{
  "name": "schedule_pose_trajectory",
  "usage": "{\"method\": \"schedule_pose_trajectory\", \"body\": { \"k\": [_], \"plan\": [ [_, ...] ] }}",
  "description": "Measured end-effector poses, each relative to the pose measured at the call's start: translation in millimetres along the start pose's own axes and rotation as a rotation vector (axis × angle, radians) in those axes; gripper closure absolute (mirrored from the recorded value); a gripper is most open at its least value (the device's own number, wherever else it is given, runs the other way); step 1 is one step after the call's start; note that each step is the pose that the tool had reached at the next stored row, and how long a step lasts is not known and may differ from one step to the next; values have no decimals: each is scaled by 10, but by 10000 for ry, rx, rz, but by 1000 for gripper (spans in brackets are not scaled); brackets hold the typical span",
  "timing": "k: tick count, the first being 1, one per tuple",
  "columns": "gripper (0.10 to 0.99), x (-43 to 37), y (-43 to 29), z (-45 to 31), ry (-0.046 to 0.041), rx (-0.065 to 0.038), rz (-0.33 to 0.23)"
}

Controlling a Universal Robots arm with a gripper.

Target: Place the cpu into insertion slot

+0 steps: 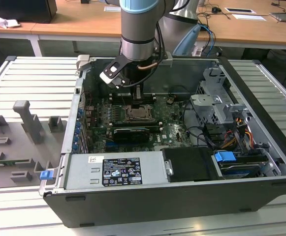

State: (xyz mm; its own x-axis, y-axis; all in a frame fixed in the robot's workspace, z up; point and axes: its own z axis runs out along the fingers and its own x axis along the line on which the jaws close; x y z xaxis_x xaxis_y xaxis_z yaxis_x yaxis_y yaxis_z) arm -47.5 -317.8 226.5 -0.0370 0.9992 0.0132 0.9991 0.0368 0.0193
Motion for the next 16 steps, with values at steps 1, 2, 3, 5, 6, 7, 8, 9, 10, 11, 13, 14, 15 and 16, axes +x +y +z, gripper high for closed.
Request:
{"method": "schedule_pose_trajectory", "body": {
  "k": [1, 2, 3, 5, 6, 7, 8, 9, 10, 11, 13, 14, 15, 16],
  "plan": [
    [980, 0, -1, 0, 1, 0, -1],
    [980, 0, -1, 0, 0, 0, -1],
    [980, 0, -1, -3, 0, 0, -1],
    [980, 0, -1, -39, 0, -1, 0],
    [980, 1, -1, -56, 1, -1, 0],
    [980, 1, 0, -81, 1, -1, 0],
    [980, 2, 0, -102, 1, -1, 1],
    [980, 2, 1, -136, 0, -1, 0],
    [980, 2, 1, -164, 1, -1, 1],
    [980, 3, 2, -211, 0, 0, 1],
    [980, 5, 5, -351, 2, 0, -10],
    [980, 5, 5, -351, 2, 1, -210],
    [980, 5, 5, -352, 1, 7, -522],
    [980, 5, 5, -351, 7, 13, -918]
  ]
}}
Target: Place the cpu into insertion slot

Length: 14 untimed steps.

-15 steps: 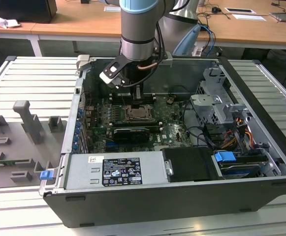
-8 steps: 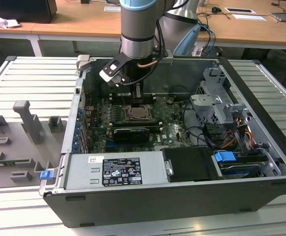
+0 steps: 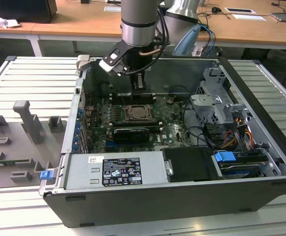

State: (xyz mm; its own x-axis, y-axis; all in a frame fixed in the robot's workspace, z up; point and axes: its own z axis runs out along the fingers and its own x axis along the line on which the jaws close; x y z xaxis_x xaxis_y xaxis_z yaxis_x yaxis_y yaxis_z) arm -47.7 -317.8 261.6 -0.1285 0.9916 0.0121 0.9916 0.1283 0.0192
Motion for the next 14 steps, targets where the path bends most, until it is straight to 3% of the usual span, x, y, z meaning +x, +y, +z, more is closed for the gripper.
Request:
{"method": "schedule_pose_trajectory", "body": {
  "k": [6, 14],
  "plan": [
    [980, 0, 0, 0, 21, 13, -1095],
    [980, 0, 0, 0, 40, 24, -2044]
  ]
}}
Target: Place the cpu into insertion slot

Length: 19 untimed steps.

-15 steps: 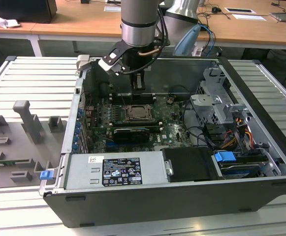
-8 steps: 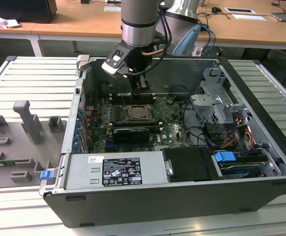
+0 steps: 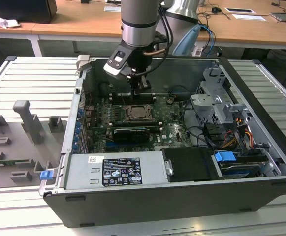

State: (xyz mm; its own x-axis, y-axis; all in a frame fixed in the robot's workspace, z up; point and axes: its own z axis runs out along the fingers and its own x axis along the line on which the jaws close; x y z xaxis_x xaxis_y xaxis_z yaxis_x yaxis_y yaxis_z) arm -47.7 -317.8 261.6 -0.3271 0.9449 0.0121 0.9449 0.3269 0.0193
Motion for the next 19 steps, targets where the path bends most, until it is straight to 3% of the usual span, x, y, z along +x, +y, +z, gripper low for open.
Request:
{"method": "schedule_pose_trajectory", "body": {
  "k": [13, 19],
  "plan": [
    [980, 0, 0, 0, 31, 19, -1595],
    [980, 0, 0, 0, 40, 24, -2033]
  ]
}}
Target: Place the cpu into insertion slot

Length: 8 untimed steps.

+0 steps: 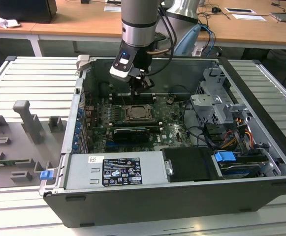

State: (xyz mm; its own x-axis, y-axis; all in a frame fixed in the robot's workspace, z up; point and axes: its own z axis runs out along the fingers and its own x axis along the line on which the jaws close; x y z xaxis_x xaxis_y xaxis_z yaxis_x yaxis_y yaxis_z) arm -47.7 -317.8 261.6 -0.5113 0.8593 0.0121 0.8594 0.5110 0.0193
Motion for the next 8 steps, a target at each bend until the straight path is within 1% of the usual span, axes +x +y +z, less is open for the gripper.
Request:
{"method": "schedule_pose_trajectory", "body": {
  "k": [2, 8],
  "plan": [
    [980, 0, 0, 0, 5, 4, -261],
    [980, 0, 0, 0, 14, 9, -714]
  ]
}}
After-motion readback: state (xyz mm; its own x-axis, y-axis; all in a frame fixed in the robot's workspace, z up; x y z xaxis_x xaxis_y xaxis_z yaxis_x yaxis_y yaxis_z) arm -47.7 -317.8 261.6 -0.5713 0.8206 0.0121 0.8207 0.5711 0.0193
